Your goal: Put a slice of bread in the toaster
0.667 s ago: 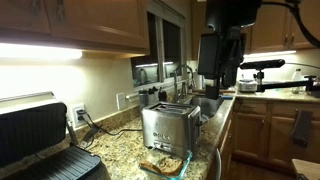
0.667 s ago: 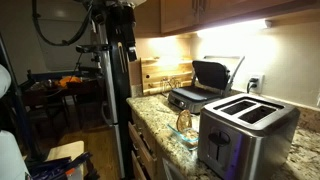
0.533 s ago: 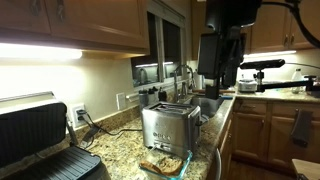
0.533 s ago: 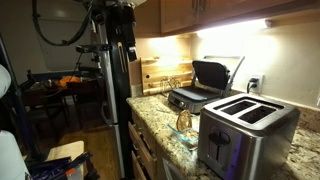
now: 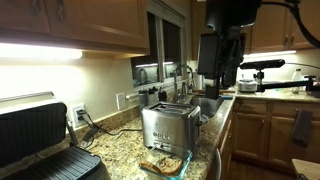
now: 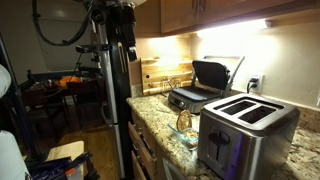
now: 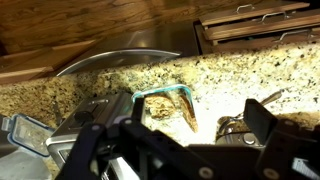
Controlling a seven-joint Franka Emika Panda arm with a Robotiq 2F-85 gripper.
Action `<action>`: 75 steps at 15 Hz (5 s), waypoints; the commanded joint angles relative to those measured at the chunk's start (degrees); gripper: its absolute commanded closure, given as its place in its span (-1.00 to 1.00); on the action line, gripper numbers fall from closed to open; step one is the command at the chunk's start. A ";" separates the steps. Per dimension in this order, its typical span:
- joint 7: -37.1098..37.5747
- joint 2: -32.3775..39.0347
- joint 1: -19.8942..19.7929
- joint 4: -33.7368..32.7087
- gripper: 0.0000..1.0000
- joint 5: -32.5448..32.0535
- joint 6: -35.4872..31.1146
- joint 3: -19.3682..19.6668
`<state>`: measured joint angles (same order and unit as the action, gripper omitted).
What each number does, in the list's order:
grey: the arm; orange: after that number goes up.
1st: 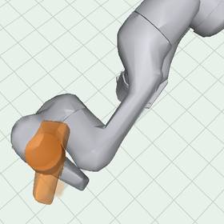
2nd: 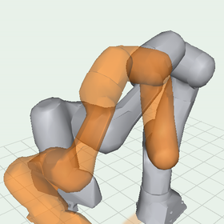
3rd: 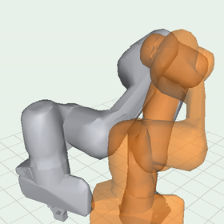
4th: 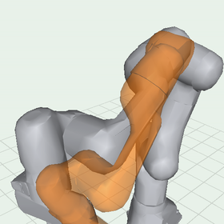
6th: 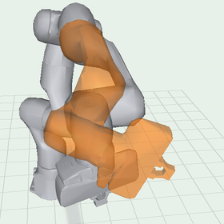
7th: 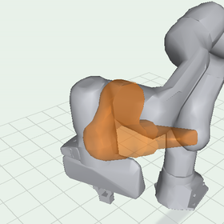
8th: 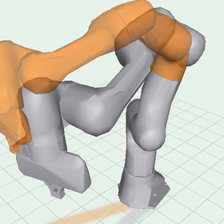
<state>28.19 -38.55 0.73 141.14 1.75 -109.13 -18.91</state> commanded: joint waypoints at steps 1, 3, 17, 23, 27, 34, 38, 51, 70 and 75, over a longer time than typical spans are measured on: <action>0.84 0.50 0.68 -0.07 -1.00 -0.98 -0.30 0.49; 0.90 2.00 0.24 -0.62 -1.00 -1.65 -0.71 0.26; 3.21 16.11 0.12 -7.39 -1.00 -12.30 -1.12 0.23; 4.47 21.95 0.70 -9.92 -1.00 -16.34 -0.93 0.94; 4.63 25.89 1.10 -12.30 -1.00 -17.79 -1.00 1.79; 6.29 36.11 2.22 -20.06 -1.00 -20.79 -0.55 3.52; 6.74 42.18 4.06 -25.87 -1.00 -21.69 -0.06 5.32; 6.23 52.40 9.16 -33.85 -1.00 -20.54 1.68 11.86; 5.41 57.57 11.38 -35.54 -1.00 -19.40 2.00 13.18; 5.33 59.66 11.32 -37.15 -1.00 -19.39 1.95 14.04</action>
<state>32.94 19.84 10.70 105.81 -18.35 -108.87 -6.45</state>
